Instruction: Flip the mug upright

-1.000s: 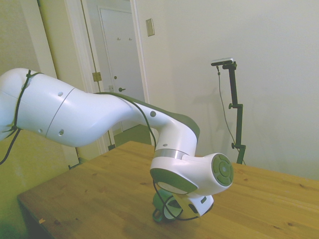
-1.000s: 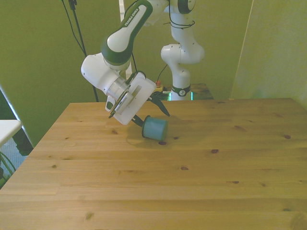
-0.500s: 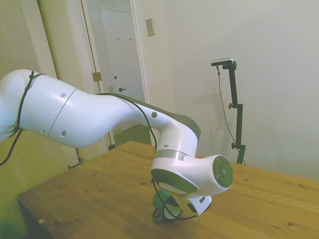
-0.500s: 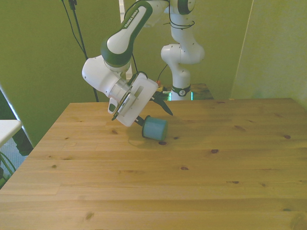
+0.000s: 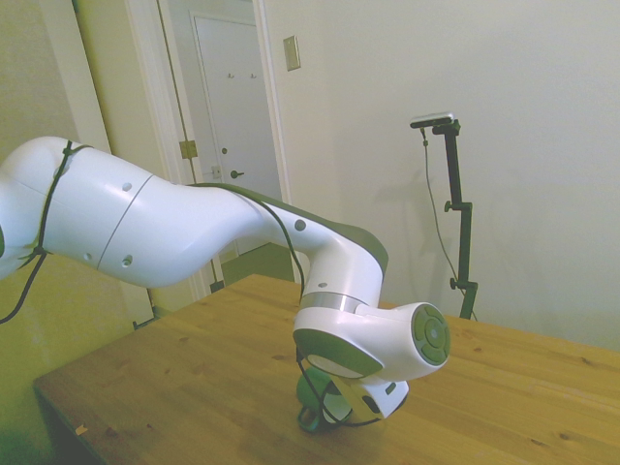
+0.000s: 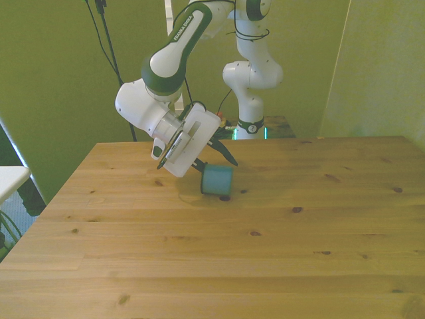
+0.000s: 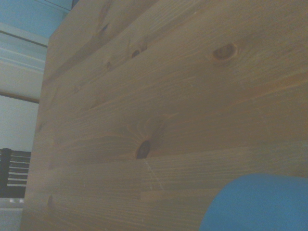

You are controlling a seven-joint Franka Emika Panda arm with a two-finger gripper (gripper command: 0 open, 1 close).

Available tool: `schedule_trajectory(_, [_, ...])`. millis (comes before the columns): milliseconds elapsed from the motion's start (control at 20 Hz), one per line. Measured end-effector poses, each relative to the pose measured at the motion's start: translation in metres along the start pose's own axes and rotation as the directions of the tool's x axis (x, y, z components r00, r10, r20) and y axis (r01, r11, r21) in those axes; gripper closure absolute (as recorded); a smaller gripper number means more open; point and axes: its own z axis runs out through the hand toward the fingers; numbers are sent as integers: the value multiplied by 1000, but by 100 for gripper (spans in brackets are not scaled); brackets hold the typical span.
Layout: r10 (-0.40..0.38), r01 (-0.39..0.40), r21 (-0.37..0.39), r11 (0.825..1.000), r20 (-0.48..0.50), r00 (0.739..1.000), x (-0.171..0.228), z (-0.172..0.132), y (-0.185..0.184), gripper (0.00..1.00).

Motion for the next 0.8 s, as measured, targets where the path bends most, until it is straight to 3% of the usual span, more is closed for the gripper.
schedule_trajectory(800, [-13, 13, -6, 1000, -19, 1000, 3, 0, -6, 100])
